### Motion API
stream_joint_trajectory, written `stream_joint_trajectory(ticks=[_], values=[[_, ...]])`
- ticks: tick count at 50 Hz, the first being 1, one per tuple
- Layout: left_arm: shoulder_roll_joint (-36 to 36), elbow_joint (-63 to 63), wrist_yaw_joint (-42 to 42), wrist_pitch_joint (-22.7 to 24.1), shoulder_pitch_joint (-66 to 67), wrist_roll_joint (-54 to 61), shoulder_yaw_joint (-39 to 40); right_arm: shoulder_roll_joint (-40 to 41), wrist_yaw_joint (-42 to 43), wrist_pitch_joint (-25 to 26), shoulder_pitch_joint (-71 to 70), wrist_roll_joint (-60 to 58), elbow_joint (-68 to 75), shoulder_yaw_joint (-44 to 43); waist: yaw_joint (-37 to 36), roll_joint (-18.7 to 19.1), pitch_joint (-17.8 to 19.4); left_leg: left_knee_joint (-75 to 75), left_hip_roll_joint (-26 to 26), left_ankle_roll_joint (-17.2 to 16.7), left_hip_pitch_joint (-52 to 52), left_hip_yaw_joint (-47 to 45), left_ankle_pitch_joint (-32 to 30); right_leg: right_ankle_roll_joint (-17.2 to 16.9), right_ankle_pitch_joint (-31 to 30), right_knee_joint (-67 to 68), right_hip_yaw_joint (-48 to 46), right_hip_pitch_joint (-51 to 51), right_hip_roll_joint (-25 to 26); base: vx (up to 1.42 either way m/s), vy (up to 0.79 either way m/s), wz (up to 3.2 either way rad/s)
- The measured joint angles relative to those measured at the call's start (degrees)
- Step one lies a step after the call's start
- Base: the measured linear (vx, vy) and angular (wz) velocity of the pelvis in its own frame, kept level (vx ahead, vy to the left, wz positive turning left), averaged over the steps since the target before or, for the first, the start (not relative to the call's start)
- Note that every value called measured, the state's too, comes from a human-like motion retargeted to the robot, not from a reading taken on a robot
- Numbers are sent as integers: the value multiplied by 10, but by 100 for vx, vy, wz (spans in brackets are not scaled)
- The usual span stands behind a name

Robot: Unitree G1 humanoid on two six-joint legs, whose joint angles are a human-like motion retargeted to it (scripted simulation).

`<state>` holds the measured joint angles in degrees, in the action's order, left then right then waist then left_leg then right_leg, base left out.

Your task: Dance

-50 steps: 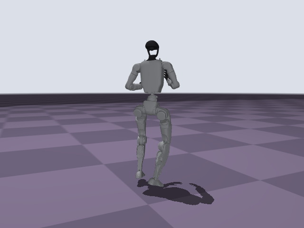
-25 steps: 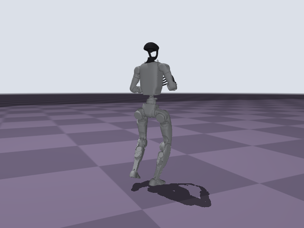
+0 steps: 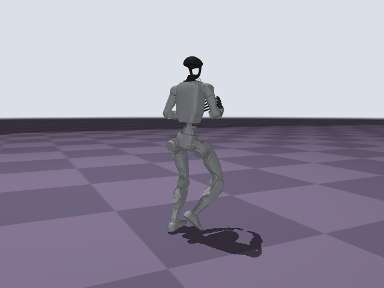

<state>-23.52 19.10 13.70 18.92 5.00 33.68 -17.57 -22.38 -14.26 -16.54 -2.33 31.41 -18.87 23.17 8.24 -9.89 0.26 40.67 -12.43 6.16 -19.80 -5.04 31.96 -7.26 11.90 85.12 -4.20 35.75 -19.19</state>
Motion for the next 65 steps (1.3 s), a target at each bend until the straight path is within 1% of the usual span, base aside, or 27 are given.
stream_joint_trajectory(ticks=[2,3,6,8,10,12,15,17,20,23,25,27,30,33,35,38,40,42,45,49,51,53,55,58,60,62,65], values=[[14,7,-3,6,-16,11,3,-6,4,-2,13,9,-9,-5,17,17,-7,-51,13,-34,29,15,-48,3,11,-71,-11,0,14,26,-9,30],[18,13,-4,10,-20,19,4,-9,11,-4,21,10,-17,-7,29,24,-15,-82,22,-56,41,17,-93,-1,10,-120,-15,-2,24,25,-12,70],[24,29,-7,20,-19,44,1,-21,32,-6,44,8,-31,-6,49,45,-47,-126,59,-116,37,18,-240,-24,-43,-284,-18,-18,68,22,-14,81],[23,35,-9,21,-15,59,-8,-28,40,-4,58,4,-34,-4,42,62,-60,-63,98,-140,-3,16,-277,-35,-82,-376,-21,-42,108,16,-13,46],[23,42,-11,12,-11,75,-14,-36,49,0,64,3,-36,2,21,82,-61,60,157,-141,-52,9,-257,-28,-97,-439,-36,-77,153,14,-11,19],[25,48,-13,7,-2,77,-14,-41,57,1,65,-1,-40,10,-2,83,-59,191,209,-119,-92,-9,-212,0,-26,-433,-49,-96,170,15,-10,14],[20,47,-18,1,13,65,3,-46,62,1,31,-7,-41,16,-44,88,-38,354,293,-77,-146,-12,-129,61,118,-430,-72,-133,201,18,-8,-7],[17,38,-12,-6,30,55,16,-42,53,2,-6,-22,-35,14,-72,86,-21,367,314,-56,-164,-15,-86,73,151,-431,-79,-154,203,21,-2,0],[8,37,5,-19,63,65,25,-20,44,13,-32,-45,-39,9,-108,65,-21,227,280,-53,-144,-42,-104,48,84,-493,-96,-198,177,26,4,29],[2,37,13,-24,109,75,26,-16,45,17,-16,-59,-57,16,-120,38,-61,-14,192,-106,-104,-61,-275,6,-101,-527,-130,-191,112,26,9,38],[-1,35,16,-28,132,79,25,-23,51,14,-7,-69,-66,19,-114,18,-80,-161,122,-139,-66,-59,-404,-6,-153,-482,-133,-155,60,21,13,43],[-3,31,11,-35,151,82,21,-29,52,9,-1,-82,-72,18,-114,19,-83,-168,88,-151,-62,-40,-418,7,-145,-414,-143,-134,30,17,16,7],[-9,28,5,-46,169,96,13,-36,54,6,1,-93,-81,14,-101,12,-81,-174,32,-126,-30,-15,-372,38,-71,-284,-143,-106,-30,17,14,2],[-18,18,14,-60,168,92,7,-28,55,10,1,-83,-77,7,-74,-4,-56,-113,-10,-60,2,-8,-192,58,34,-128,-108,-83,-79,15,11,7],[-21,1,25,-71,148,72,3,-10,55,14,3,-67,-60,3,-52,-9,-30,-49,-22,-18,9,-10,-69,61,79,-36,-76,-63,-88,13,7,13],[-13,-29,43,-78,87,40,-5,18,33,24,4,-34,-17,4,-28,-1,-1,5,-5,-2,12,-16,5,70,105,34,-45,-22,-65,12,3,10],[-1,-34,57,-77,45,37,-8,21,8,30,5,-15,0,6,-16,17,4,-9,15,-14,22,-12,2,79,107,34,-39,7,-38,12,-3,27],[7,-16,68,-76,20,49,-11,14,-11,36,12,0,-4,8,4,30,-2,-50,25,-39,37,-1,-38,80,103,6,-35,24,-12,12,-9,82],[11,20,81,-70,-8,78,-13,-6,-30,44,19,19,-24,12,35,41,-17,-133,37,-91,60,18,-147,66,78,-64,-25,37,31,11,-14,134],[-2,58,98,-66,-27,114,-15,-33,-39,51,18,25,-51,18,65,41,-39,-232,50,-154,73,16,-334,37,26,-183,-8,31,78,7,-13,167],[-13,68,105,-69,-23,135,-18,-43,-34,50,15,18,-63,20,70,39,-46,-231,57,-172,62,5,-377,24,-3,-249,0,18,99,6,-10,160],[-26,70,110,-77,-10,157,-23,-48,-18,46,11,1,-74,20,65,40,-48,-166,74,-172,31,-18,-357,7,-36,-319,6,-5,123,6,-7,147],[-37,66,112,-92,14,179,-26,-49,8,39,4,-22,-85,20,50,50,-44,-46,114,-156,-11,-51,-299,-4,-71,-388,3,-36,155,8,-6,133],[-56,54,117,-112,65,188,-19,-51,40,28,-11,-55,-107,17,17,60,-40,147,182,-114,-57,-103,-207,-4,-62,-414,-3,-67,184,12,-6,118],[-77,48,125,-125,97,189,-5,-55,58,23,-29,-75,-120,18,-13,76,-32,272,241,-89,-80,-118,-149,17,-17,-429,-11,-95,213,17,-6,78],[-97,46,137,-132,122,180,15,-64,64,18,-49,-87,-124,18,-40,92,-22,361,291,-70,-91,-123,-103,52,66,-435,-22,-123,235,19,-5,68],[-115,48,148,-126,137,144,53,-75,55,17,-63,-109,-109,14,-62,110,-5,403,320,-65,-86,-119,-65,88,155,-427,-36,-152,250,19,-2,75]])
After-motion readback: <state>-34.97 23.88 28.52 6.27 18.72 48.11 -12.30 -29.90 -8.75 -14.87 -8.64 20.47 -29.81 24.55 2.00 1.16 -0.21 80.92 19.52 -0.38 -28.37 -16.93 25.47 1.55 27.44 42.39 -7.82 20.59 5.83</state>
